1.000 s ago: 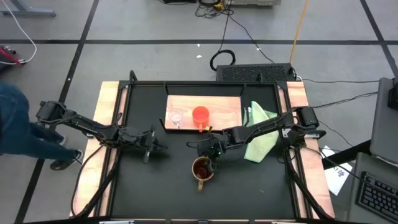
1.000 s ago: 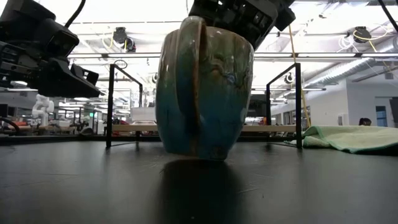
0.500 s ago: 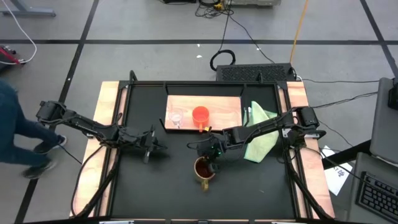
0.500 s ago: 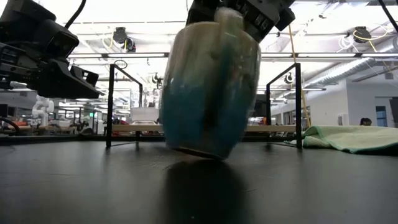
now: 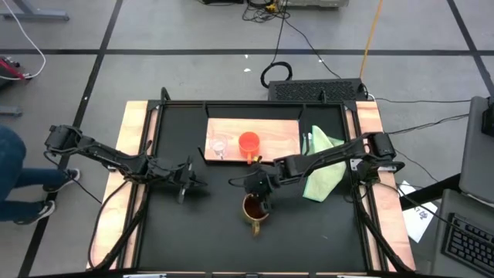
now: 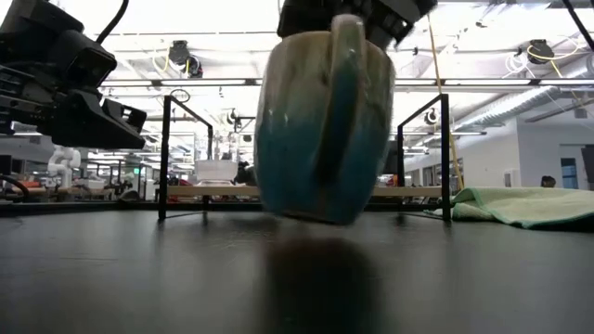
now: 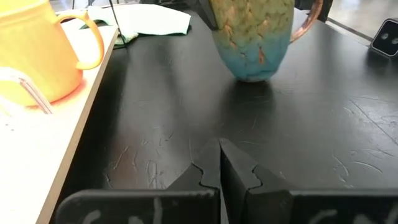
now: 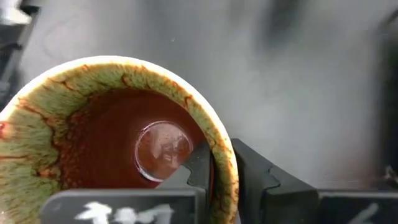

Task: Stack small to large cups/mugs on shelf
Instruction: Put the green mug on the shelf

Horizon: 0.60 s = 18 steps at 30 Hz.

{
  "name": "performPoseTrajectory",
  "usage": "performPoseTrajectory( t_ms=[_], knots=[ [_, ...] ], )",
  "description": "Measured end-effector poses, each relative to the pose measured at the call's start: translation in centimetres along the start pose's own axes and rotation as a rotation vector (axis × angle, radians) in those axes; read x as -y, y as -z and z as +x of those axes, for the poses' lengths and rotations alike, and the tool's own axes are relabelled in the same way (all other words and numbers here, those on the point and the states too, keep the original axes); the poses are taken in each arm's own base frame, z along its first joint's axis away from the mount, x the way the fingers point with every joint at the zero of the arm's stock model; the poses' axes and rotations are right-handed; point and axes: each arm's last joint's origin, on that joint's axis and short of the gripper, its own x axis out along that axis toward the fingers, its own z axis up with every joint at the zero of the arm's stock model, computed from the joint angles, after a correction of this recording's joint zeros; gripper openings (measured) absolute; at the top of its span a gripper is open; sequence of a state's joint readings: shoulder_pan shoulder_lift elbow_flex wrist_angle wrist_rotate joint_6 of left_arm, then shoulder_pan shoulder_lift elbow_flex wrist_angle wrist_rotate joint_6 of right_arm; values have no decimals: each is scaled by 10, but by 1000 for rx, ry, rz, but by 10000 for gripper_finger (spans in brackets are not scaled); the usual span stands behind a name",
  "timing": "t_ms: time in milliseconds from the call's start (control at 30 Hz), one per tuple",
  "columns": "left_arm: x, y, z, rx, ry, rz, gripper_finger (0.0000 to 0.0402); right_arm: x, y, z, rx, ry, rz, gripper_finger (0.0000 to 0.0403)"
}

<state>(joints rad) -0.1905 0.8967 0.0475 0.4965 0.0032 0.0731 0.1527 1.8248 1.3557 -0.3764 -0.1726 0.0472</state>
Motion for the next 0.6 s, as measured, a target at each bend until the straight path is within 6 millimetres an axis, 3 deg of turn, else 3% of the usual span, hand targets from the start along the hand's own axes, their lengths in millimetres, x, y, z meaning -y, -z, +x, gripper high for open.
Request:
performPoseTrajectory(
  t_ms=[233,600],
  knots=[
    [0,0,0,0,0,0,1,-15,-26,-22,-4,102,-61,29],
    [0,2,0,-26,2,1,1,-23,-17,-40,41,139,-89,29]
  ],
)
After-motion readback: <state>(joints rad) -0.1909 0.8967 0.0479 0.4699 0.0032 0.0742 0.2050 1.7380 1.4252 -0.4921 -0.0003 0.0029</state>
